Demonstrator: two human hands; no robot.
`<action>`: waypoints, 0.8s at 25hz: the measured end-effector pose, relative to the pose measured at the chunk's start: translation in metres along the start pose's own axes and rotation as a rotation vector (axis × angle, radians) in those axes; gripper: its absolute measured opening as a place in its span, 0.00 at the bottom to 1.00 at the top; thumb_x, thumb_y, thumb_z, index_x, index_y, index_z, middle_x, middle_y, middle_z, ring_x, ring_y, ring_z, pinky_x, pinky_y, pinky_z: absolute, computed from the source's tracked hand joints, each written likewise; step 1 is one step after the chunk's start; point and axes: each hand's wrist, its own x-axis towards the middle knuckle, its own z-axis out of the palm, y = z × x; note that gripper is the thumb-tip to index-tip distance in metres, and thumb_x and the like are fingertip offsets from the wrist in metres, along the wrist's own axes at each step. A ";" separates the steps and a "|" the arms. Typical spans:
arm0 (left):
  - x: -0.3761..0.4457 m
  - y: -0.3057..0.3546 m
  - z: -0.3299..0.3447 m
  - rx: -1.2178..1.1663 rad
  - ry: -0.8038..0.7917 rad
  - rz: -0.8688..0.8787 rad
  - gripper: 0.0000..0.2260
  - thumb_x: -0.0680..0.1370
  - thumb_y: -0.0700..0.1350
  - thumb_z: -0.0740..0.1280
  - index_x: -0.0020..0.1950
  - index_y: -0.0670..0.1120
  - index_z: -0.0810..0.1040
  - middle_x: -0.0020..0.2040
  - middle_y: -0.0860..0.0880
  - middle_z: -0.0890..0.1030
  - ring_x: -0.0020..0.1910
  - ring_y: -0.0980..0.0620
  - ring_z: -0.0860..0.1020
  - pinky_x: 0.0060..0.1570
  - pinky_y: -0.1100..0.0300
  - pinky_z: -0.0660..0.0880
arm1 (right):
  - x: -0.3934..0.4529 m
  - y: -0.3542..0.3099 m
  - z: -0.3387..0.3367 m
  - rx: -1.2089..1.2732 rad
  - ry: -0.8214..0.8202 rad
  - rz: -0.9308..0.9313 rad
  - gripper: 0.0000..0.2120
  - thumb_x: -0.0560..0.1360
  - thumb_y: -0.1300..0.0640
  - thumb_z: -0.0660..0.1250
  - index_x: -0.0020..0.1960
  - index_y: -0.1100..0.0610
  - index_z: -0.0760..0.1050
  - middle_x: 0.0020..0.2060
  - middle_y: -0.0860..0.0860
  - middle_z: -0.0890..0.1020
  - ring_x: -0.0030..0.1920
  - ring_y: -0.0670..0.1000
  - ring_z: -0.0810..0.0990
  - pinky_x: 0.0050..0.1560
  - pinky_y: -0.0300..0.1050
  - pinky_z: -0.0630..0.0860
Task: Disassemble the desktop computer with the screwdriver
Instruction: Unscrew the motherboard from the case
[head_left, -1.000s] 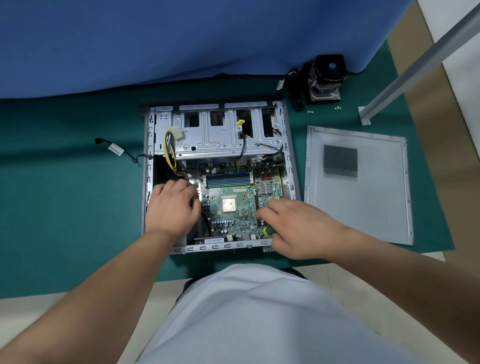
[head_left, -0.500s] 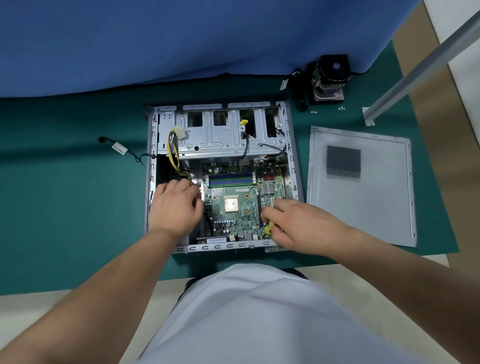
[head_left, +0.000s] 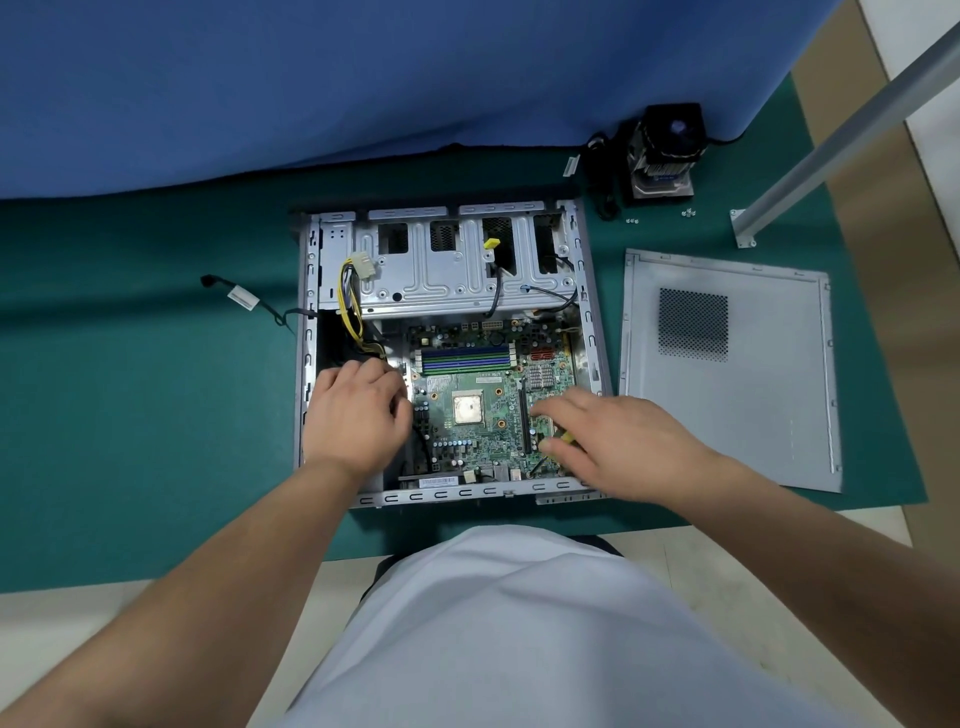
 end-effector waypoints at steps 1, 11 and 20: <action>0.000 0.000 -0.001 0.001 -0.002 0.000 0.17 0.77 0.52 0.56 0.48 0.48 0.83 0.47 0.52 0.79 0.48 0.48 0.75 0.54 0.50 0.69 | 0.000 0.000 0.001 -0.023 0.022 -0.007 0.19 0.85 0.44 0.53 0.74 0.46 0.65 0.66 0.47 0.75 0.57 0.53 0.80 0.51 0.51 0.79; 0.000 0.000 -0.002 0.007 -0.020 -0.001 0.18 0.78 0.52 0.54 0.49 0.49 0.83 0.47 0.53 0.79 0.48 0.48 0.75 0.55 0.50 0.69 | -0.003 0.000 0.013 0.247 0.076 -0.010 0.19 0.84 0.50 0.60 0.74 0.52 0.66 0.62 0.47 0.74 0.59 0.46 0.72 0.60 0.41 0.69; 0.000 0.000 -0.001 0.012 -0.010 -0.001 0.19 0.77 0.52 0.54 0.48 0.49 0.83 0.47 0.52 0.79 0.48 0.48 0.75 0.54 0.50 0.69 | -0.004 -0.005 0.015 0.187 0.109 0.077 0.26 0.80 0.53 0.61 0.77 0.52 0.63 0.64 0.48 0.74 0.58 0.37 0.72 0.58 0.35 0.70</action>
